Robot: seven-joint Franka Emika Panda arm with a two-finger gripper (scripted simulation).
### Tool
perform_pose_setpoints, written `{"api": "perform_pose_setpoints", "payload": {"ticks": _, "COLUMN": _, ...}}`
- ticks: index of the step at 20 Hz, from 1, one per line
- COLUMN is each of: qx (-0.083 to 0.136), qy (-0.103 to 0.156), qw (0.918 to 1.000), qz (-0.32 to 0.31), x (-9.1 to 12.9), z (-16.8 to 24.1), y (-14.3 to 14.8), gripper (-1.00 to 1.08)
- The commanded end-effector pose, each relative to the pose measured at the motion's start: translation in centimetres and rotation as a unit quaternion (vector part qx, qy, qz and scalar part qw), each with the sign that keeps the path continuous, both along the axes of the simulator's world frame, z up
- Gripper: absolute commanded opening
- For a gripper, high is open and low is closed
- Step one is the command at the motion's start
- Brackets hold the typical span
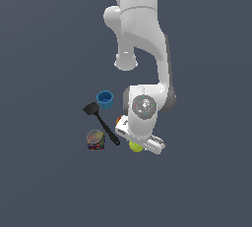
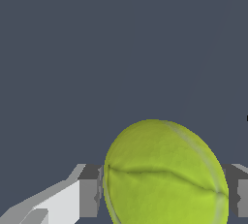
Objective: Pick up a designated object from a clutter of objects.
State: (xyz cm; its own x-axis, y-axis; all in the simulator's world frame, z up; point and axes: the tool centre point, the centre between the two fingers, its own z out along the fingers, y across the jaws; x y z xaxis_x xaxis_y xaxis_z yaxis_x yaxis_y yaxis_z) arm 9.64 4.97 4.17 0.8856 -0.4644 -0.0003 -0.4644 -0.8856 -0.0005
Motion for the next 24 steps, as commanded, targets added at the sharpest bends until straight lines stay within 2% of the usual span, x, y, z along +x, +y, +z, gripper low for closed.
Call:
{"api": "perform_pose_setpoints", "payload": {"ticks": 1, "qx": 0.000, "qy": 0.000, "qw": 1.0000, "qz": 0.000, "x": 0.0, "z": 0.0, "y": 0.0, "gripper": -1.00}}
{"api": "perform_pose_setpoints", "payload": {"ticks": 7, "qx": 0.000, "qy": 0.000, "qw": 1.0000, "qz": 0.000, "x": -0.3, "z": 1.1, "y": -0.4, "gripper": -1.00}}
{"api": "perform_pose_setpoints", "payload": {"ticks": 13, "qx": 0.000, "qy": 0.000, "qw": 1.0000, "qz": 0.000, "x": -1.2, "z": 4.0, "y": -1.3, "gripper": -1.00}}
{"api": "perform_pose_setpoints", "payload": {"ticks": 24, "qx": 0.001, "qy": 0.000, "qw": 1.0000, "qz": -0.001, "x": -4.0, "z": 14.0, "y": -4.4, "gripper": -1.00}}
